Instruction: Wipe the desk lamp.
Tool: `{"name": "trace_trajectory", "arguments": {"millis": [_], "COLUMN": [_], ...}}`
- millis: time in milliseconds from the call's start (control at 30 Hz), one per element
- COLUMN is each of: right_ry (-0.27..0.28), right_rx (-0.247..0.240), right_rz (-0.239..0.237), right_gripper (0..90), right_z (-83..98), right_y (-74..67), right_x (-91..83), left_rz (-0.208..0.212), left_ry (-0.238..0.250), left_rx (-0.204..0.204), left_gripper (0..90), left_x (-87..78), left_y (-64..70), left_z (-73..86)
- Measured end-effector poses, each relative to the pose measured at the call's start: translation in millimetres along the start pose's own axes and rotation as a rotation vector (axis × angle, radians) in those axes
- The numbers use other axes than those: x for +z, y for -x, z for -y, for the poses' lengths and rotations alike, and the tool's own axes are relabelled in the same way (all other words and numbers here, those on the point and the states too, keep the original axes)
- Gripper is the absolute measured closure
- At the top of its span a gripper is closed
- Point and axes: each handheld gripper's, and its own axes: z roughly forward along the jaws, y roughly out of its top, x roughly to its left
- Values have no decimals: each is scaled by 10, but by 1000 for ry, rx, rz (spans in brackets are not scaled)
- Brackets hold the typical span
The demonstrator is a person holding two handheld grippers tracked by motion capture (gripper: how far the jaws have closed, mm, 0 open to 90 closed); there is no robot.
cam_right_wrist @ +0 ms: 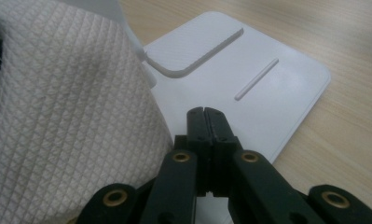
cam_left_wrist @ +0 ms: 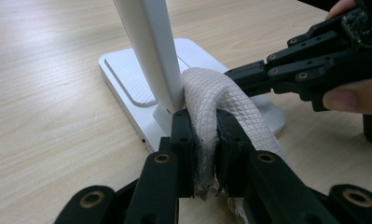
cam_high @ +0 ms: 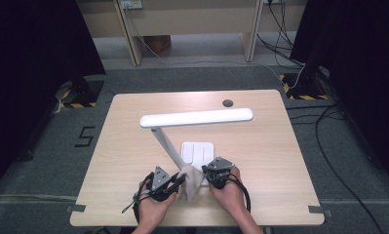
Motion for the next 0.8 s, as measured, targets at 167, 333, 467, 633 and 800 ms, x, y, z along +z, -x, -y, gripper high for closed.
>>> {"name": "trace_trajectory", "arguments": {"millis": [167,333,467,633,800], "right_ry": [3,-6,-5,-9,-10], "right_rx": [0,0,1,-1,-3], "right_rz": [0,-3,-3,-2,-3], "right_gripper": [900,900,900,900,900], "right_z": [2,-6,-3,-10,-15], "right_y": [0,2,1,0,0], "right_x": [1,-2,-2,-1,2], "left_rz": [7,19,17,-19,-54], "left_ry": [-1,40,82,129,185], "left_rx": [-4,-12,-26,-48,-62], "left_gripper": [788,788,789,789,789], "left_x": [-12,-163,-344,-553,-728], "left_y": [3,2,-52,-190,-333], "left_z": [5,-72,-163,-276,-429]}}
